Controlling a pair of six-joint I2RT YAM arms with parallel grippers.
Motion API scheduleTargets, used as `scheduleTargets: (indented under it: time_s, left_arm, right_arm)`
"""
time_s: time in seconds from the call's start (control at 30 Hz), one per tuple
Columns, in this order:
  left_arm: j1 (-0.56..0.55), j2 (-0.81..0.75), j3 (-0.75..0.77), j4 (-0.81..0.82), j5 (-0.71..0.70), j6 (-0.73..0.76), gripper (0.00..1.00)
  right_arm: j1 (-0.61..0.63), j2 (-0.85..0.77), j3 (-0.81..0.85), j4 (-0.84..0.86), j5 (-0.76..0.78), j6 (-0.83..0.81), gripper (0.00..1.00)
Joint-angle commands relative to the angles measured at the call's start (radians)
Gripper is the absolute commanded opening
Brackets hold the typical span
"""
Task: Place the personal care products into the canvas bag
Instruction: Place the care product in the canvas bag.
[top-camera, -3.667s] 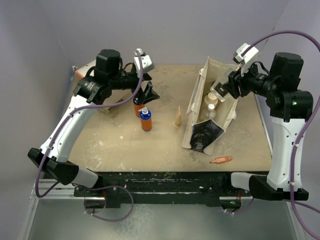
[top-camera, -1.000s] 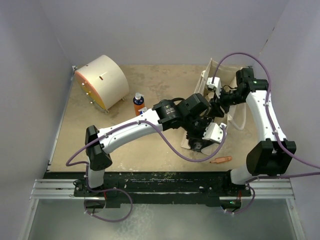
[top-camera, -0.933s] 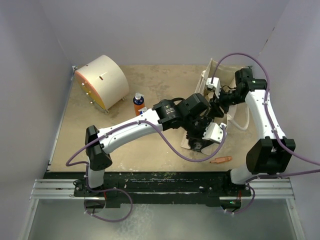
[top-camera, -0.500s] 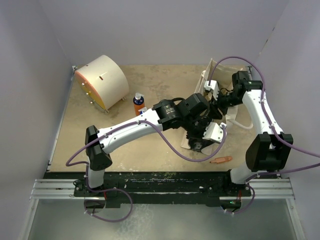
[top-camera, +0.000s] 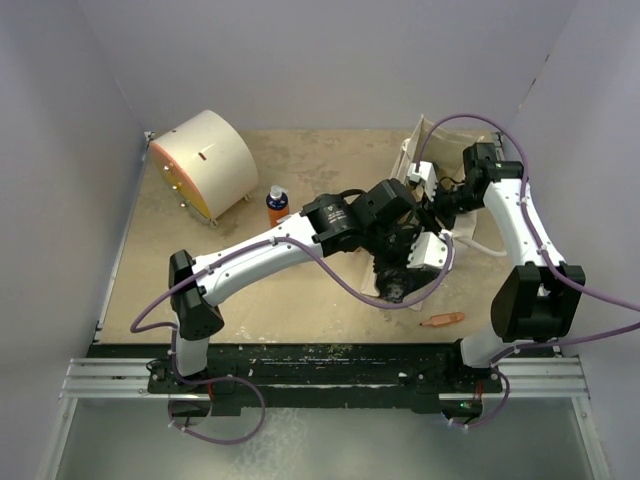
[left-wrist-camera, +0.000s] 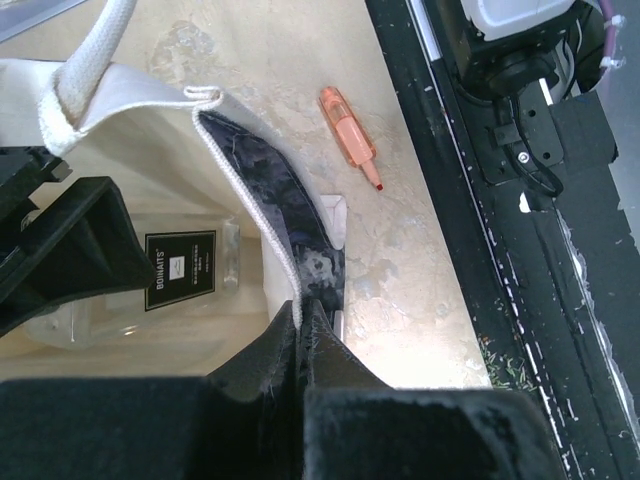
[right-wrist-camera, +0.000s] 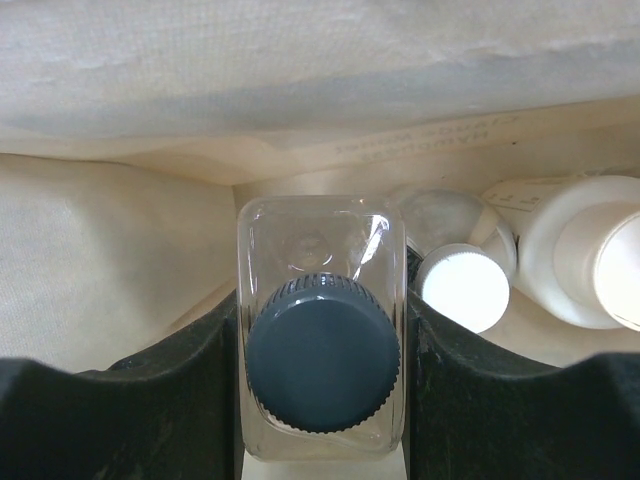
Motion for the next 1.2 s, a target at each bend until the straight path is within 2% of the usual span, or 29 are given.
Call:
scheduleTargets:
  time_s: [0.0,0.27,0.47,0.6,0.9,0.97,1.17]
  left_arm:
    - [0.001,-0.092,0.078,0.014,0.058,-0.079,0.00]
    - [0.004,-0.098,0.095,0.028,0.053,-0.116,0.00]
    - [0.007,-0.103,0.107,0.009,0.137,-0.126,0.00]
    - [0.007,-0.112,0.069,0.009,0.144,-0.112,0.00]
    - [0.008,-0.125,-0.071,0.046,0.111,-0.067,0.00]
    - [0.008,-0.123,-0.080,0.050,0.110,-0.065,0.00]
    - [0.008,-0.123,-0.092,0.049,0.092,-0.055,0.00]
  right_arm:
    - [-0.007,-0.004,0.079,0.135,0.059,-0.038,0.06]
    - [0.000,0.028,0.067,0.133,0.097,-0.050,0.08]
    - [0.003,0.057,0.045,0.164,0.137,-0.046,0.09]
    - [0.003,0.064,0.044,0.161,0.139,-0.048,0.12]
    - [0.003,0.052,0.079,0.118,0.105,-0.046,0.26]
    - [0.003,0.048,0.089,0.105,0.100,-0.042,0.34]
    - [0.002,0.043,0.134,0.058,0.086,-0.034,0.47]
